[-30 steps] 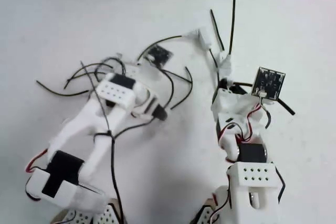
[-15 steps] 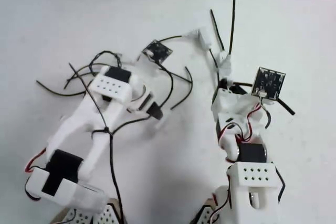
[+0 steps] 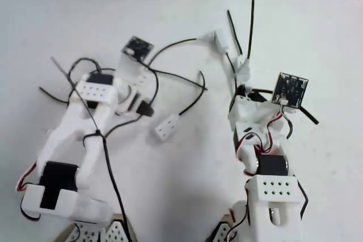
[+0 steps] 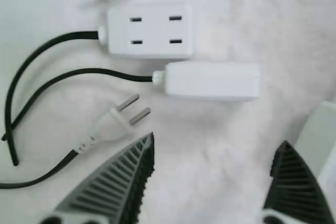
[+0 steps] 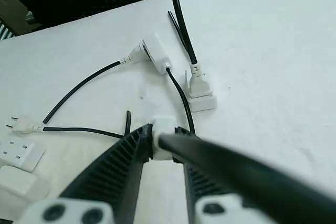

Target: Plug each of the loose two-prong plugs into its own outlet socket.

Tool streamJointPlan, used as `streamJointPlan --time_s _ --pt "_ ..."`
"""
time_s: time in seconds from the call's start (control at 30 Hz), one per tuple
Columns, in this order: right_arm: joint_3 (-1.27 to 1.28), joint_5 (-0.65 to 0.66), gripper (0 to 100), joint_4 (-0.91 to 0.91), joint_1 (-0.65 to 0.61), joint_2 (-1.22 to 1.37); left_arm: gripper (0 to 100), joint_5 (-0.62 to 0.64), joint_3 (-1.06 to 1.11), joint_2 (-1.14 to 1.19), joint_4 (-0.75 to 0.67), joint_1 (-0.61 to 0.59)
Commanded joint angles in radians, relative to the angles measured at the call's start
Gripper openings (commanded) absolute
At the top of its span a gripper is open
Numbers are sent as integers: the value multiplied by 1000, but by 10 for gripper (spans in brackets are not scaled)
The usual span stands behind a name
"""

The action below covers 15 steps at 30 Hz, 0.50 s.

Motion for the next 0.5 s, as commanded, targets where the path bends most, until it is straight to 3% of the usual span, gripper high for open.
streamJointPlan --time_s 0.0,0.1,0.23,0.33,0.47 --pt "-5 0 17 -22 2 -13 343 -3 -157 -16 173 30" --pt "-5 0 17 -22 2 -13 343 -2 -239 -16 301 104" --pt "-5 0 17 -22 2 -13 343 3 -264 -16 370 216" --pt "-5 0 17 -22 2 -13 343 43 -239 -8 359 269" --pt "-5 0 17 -22 2 -13 343 46 -120 -7 218 260"
